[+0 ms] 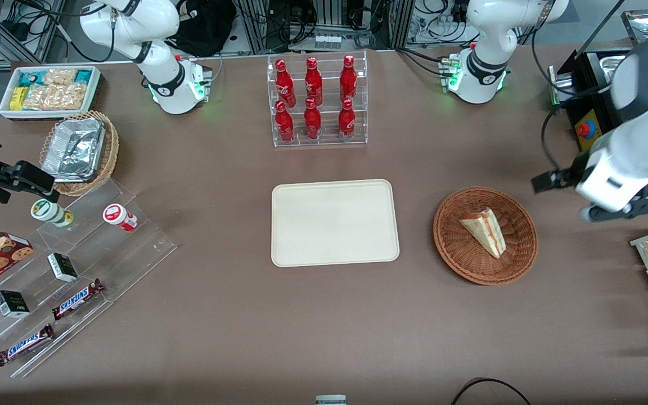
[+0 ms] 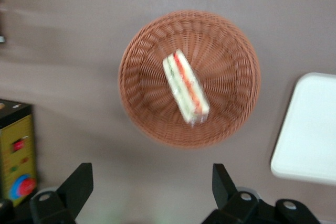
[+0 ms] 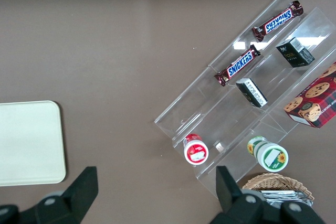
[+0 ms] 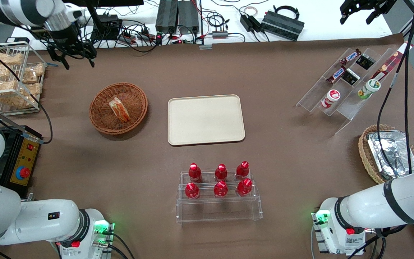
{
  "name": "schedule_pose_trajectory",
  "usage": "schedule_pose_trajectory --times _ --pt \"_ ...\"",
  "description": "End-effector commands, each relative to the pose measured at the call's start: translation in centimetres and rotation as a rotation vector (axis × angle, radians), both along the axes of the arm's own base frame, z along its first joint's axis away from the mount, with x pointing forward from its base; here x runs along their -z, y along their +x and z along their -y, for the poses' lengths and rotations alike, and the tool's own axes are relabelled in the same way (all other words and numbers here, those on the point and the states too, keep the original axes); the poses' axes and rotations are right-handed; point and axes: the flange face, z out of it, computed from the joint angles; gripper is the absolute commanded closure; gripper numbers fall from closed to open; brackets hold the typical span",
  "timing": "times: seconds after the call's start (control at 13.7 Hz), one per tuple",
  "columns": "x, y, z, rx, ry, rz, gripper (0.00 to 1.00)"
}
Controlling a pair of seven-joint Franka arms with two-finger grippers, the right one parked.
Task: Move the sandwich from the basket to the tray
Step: 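Move the left gripper down over the sandwich in the wicker basket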
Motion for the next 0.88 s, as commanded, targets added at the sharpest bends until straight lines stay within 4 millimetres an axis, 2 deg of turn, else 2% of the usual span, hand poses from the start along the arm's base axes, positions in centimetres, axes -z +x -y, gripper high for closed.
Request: schedule_pose_trajectory --times 0.0,0.15,0.29,0.44,0.8 --pt "4.5 -1.2 1.1 -0.137 0.025 0.038 0.0" --pt "6.8 -1.5 1.4 -0.247 0.024 0.065 0.0" --pt "9.1 -1.5 3.0 -0.352 0.002 0.132 0.0" --pt "11.4 -2.0 4.3 -0.383 0.007 0.115 0.0" --pt "15.4 -3.3 4.2 -0.392 0.025 0.073 0.0"
